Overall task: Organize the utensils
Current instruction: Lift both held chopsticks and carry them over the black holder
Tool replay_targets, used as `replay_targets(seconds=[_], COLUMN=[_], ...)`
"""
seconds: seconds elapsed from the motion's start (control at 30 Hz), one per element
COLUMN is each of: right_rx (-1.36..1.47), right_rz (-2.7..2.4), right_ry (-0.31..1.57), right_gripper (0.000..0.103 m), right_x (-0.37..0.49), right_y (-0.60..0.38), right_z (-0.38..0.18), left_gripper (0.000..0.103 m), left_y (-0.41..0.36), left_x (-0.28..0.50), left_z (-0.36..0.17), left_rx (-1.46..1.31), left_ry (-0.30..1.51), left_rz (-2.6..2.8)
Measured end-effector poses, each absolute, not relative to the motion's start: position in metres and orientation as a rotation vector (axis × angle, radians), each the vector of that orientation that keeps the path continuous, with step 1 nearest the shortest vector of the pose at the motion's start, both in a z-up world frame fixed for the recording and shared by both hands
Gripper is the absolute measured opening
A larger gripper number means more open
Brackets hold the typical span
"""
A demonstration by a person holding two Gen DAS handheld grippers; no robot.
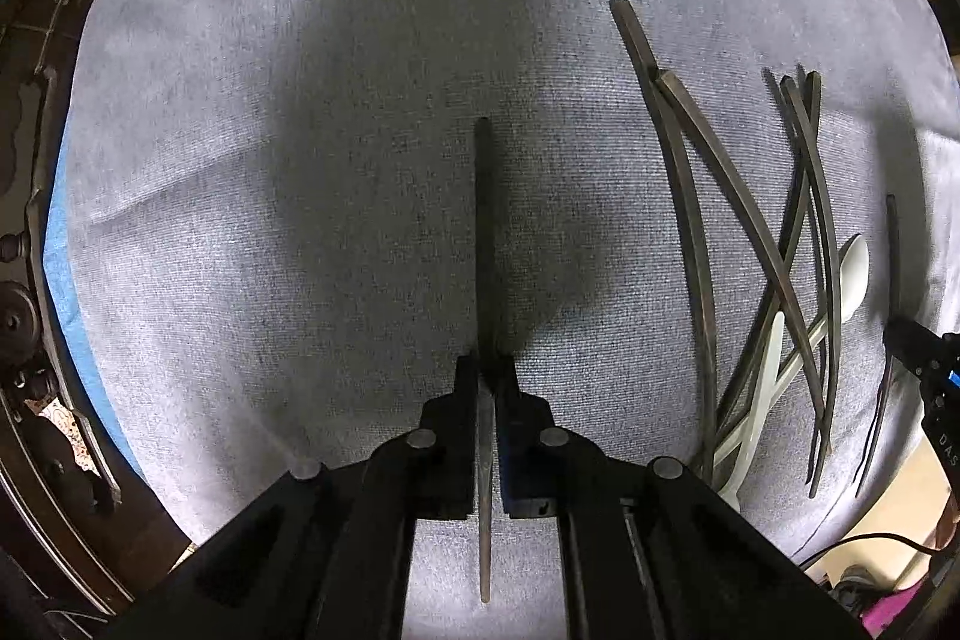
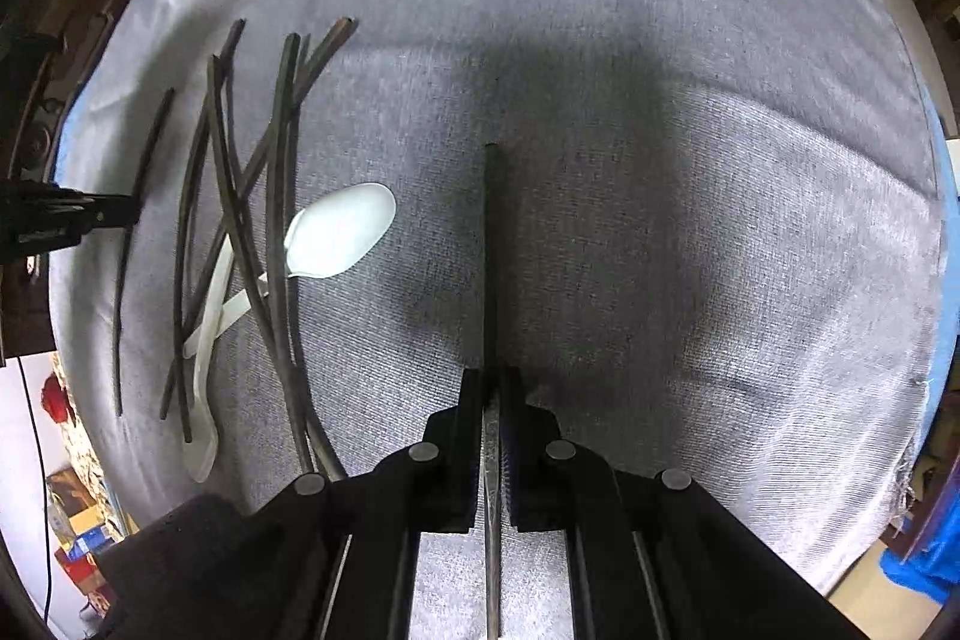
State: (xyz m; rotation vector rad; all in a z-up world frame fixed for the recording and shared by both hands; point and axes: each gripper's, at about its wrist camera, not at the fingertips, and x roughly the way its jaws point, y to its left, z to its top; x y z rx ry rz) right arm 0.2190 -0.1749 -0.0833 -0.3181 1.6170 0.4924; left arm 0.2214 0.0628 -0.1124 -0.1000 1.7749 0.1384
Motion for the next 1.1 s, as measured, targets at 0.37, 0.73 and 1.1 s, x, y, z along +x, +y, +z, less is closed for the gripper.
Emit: replay_targets(seconds=[0.37, 0.73, 1.1], right_rx=[-0.310, -0.083, 0.060], right_rz=[0.447, 0.470, 0.471], right_ry=[1.633, 1.454, 1.249], right_gripper=[0.007, 0.007, 0.007], right_x=[0.218, 0.171, 0.130], right_y=[-0.153, -0.176, -0.229], right_z=[-0.088, -0.036, 0.029], left_gripper=[0.005, 0.005, 0.005], left_y=[0.059, 0.081, 0.090], left_x=[0.208, 0.114, 0.065], left_z=[-0.103, -0.042, 0.005], left_rx=[-0.154, -0.379, -0.501], left_ry=[1.712, 1.457, 1.221], left_rz=[0.119, 0.085, 0.108])
